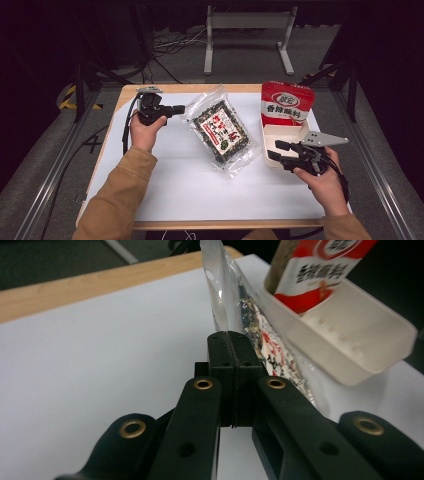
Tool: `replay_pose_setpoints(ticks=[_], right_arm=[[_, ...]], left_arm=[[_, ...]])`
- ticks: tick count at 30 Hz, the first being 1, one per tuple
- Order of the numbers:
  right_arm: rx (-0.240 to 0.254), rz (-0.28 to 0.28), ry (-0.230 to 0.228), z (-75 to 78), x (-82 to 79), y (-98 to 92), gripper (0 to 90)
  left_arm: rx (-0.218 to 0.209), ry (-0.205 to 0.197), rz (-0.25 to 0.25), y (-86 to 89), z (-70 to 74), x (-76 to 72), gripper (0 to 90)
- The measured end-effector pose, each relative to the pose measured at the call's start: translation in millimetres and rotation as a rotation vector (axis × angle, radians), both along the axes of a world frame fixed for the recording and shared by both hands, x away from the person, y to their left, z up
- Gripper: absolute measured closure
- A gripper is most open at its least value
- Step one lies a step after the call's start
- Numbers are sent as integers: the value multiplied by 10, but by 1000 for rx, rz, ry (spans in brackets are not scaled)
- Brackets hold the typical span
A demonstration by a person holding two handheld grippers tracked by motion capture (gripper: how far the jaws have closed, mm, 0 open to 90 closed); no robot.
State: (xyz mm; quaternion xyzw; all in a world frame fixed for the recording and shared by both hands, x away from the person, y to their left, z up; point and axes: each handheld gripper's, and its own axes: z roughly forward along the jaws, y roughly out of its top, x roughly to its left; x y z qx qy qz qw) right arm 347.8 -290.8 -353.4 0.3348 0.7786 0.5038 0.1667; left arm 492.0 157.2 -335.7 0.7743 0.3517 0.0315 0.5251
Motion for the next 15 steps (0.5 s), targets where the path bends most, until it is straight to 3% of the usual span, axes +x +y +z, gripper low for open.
replay_pose_setpoints(ticks=[5, 9, 15], right_arm=[[2, 4, 0, 0, -2, 5, 503], [4, 5, -5, 11, -11, 9, 503], [6, 13, -11, 24, -22, 26, 503]], left_arm=[[-27, -55, -40, -17, 188, -165, 900], [-33, -135, -71, -48, 386, -366, 900], [-56, -206, -131, -94, 593, -604, 900]])
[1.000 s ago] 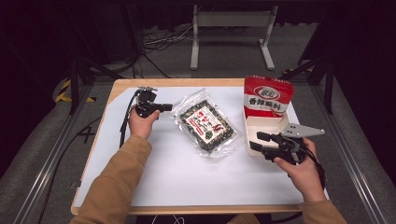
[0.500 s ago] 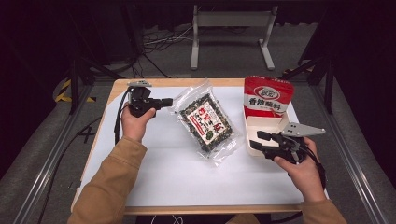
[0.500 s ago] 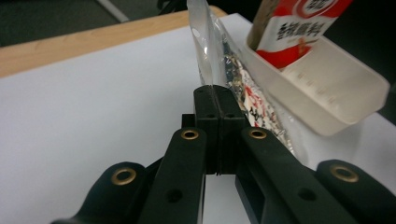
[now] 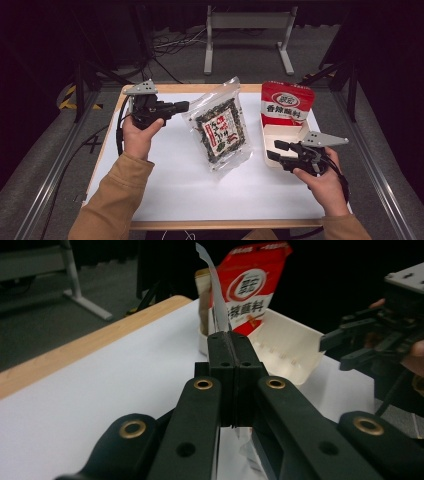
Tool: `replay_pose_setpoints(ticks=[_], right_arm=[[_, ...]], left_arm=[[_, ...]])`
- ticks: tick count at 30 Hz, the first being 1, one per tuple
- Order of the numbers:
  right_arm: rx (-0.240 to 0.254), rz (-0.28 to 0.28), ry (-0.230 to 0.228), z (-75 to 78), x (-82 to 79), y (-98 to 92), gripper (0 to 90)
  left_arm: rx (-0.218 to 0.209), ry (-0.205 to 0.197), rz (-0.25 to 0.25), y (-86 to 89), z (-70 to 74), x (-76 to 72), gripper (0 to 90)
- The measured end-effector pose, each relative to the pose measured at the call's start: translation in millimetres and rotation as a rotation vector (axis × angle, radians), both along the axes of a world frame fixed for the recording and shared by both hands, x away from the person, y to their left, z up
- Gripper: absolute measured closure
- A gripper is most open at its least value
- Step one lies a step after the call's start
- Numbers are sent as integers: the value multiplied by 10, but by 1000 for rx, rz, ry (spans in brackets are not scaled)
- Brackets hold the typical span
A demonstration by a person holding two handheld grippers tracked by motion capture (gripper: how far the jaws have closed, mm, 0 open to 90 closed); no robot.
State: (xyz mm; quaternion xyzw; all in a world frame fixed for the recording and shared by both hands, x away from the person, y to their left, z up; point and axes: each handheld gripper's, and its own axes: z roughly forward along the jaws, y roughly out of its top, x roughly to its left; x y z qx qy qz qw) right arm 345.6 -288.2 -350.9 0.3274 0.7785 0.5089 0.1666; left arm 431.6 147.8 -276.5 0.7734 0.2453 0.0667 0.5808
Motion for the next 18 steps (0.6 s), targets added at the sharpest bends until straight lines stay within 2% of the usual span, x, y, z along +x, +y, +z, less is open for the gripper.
replay_pose_setpoints(ticks=[4, 6, 14, 15, 18], right_arm=[[-3, 8, -8, 9, -8, 16, 499], [-4, 10, -13, 11, -10, 24, 494], [-8, 35, -21, 22, 5, 90, 474], [-8, 39, -23, 26, 11, 102, 467], [-10, 49, -24, 42, 39, 133, 452]], left_arm=[[-5, -62, -45, -57, 72, -193, 900], [-20, -84, -70, -88, 76, -287, 900], [-14, -107, -101, -127, 118, -390, 900], [-22, -95, -102, -134, 119, -407, 900], [-23, -100, -102, -134, 127, -428, 900]])
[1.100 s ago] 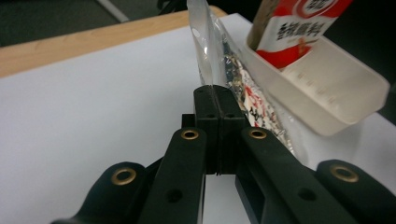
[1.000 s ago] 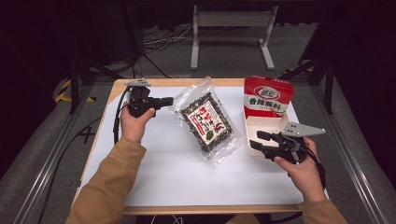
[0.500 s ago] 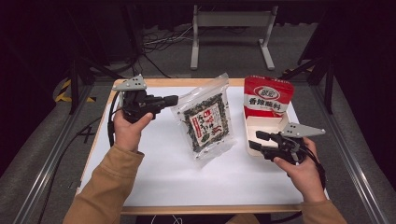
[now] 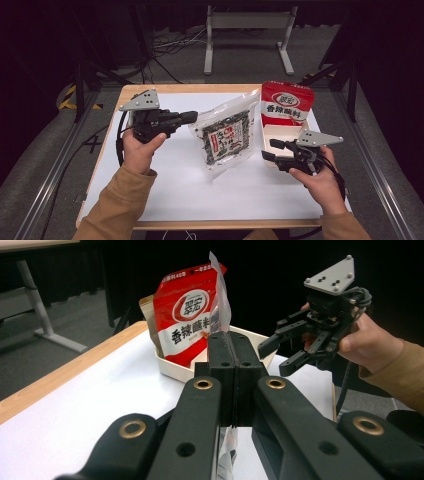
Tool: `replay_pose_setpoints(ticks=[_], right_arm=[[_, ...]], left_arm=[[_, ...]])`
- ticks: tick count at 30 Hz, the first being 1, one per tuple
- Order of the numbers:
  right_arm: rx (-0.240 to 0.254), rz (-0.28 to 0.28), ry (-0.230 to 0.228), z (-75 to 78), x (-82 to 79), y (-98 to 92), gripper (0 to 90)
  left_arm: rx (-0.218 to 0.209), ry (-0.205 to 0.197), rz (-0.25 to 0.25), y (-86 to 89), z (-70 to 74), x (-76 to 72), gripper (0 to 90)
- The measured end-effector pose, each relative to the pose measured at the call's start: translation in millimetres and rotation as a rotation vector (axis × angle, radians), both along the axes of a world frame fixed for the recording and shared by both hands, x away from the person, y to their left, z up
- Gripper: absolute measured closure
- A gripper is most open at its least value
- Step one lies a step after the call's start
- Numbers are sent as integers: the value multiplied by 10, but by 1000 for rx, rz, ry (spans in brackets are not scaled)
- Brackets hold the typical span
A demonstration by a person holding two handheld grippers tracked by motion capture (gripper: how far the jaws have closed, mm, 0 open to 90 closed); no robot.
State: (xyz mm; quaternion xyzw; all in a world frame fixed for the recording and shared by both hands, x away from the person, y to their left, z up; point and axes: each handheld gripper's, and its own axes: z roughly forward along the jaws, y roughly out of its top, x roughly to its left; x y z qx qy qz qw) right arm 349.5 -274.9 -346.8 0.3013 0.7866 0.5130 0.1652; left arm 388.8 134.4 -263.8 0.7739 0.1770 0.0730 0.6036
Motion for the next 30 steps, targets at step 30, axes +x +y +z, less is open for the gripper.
replay_pose_setpoints(ticks=[30], right_arm=[[-76, 212, -100, 276, 386, 395, 286]], left_arm=[[-2, -45, -86, -39, 85, -187, 900]])
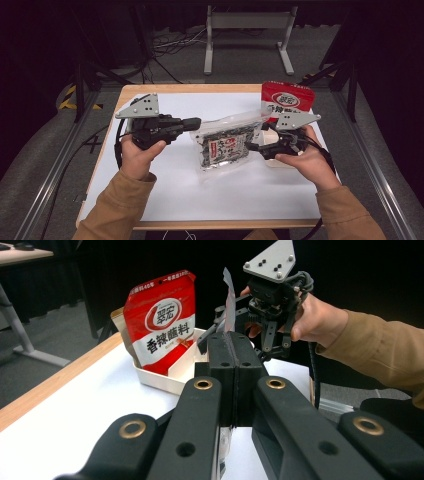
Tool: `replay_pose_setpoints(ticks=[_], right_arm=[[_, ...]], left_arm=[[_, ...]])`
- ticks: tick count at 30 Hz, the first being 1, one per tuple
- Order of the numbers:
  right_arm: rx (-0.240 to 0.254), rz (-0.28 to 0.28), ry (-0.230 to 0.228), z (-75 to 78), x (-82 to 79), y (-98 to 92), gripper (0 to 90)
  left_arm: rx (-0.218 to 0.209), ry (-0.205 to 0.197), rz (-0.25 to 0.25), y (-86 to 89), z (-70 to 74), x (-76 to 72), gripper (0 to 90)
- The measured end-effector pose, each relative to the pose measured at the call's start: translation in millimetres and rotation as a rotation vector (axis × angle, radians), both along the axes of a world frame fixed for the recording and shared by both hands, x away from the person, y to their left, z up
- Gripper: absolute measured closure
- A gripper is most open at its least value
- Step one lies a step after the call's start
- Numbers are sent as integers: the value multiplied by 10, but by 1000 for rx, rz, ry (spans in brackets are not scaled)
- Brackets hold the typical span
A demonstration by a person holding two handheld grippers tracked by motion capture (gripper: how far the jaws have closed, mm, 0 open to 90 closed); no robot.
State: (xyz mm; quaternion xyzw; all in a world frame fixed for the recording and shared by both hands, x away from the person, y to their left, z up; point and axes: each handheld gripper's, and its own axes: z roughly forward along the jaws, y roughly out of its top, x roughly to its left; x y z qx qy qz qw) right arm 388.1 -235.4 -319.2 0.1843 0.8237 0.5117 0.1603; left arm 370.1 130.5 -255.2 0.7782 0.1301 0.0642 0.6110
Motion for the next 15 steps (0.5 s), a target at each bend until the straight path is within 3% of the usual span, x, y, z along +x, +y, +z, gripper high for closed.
replay_pose_setpoints(ticks=[7, 15], right_arm=[[-2, 53, -1, -9, 5, 107, 299], [-53, 106, 9, 12, 11, 141, 458]], left_arm=[[-2, -1, -4, 7, -5, 5, 900], [-8, 8, -4, 6, -15, 4, 900]])
